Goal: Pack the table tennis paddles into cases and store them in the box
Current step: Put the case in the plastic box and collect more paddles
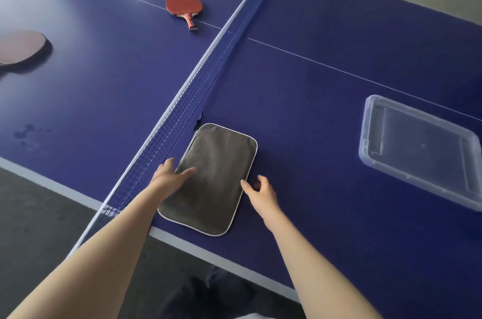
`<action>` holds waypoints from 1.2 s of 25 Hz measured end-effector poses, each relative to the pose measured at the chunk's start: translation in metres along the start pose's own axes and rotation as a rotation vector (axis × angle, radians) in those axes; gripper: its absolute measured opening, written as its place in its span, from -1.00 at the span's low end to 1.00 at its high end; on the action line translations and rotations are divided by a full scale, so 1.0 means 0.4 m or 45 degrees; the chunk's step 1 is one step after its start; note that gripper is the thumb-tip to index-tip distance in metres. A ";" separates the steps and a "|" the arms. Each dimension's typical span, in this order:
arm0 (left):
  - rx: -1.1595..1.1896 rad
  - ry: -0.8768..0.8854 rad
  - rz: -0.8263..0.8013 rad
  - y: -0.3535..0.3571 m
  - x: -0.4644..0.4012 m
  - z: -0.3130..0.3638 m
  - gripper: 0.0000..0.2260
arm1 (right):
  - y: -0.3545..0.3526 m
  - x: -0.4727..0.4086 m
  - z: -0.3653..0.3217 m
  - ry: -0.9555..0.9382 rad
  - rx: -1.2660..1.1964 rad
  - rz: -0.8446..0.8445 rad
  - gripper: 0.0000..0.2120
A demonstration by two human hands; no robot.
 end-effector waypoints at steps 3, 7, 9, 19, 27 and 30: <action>0.100 -0.063 -0.067 0.001 -0.043 -0.009 -0.33 | 0.037 -0.014 -0.013 0.058 -0.166 0.000 -0.33; 0.398 -0.085 -0.140 0.018 -0.071 -0.007 -0.42 | 0.068 -0.021 -0.020 0.128 -0.299 0.075 -0.38; 0.433 -0.098 -0.167 0.017 -0.078 -0.005 -0.39 | 0.077 -0.021 -0.029 0.149 -0.337 0.100 -0.45; 0.701 0.022 -0.361 -0.005 -0.022 0.059 -0.52 | 0.043 0.036 -0.049 0.128 -0.571 0.145 -0.36; 0.600 0.275 -0.739 0.053 0.088 0.199 -0.53 | -0.086 0.196 -0.003 0.014 -0.805 0.348 -0.35; 0.562 0.335 -0.879 0.110 0.142 0.248 -0.53 | -0.147 0.265 0.049 -0.006 -0.865 0.437 -0.32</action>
Point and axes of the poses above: each hand's wrist, its own x-axis away from the middle knuckle, its own y-axis out of the palm, z = x × y, the point moved 7 cm from there along -x, towards the middle knuckle, and after that the axes turned 7 degrees about -z, right-handed, at the moved point
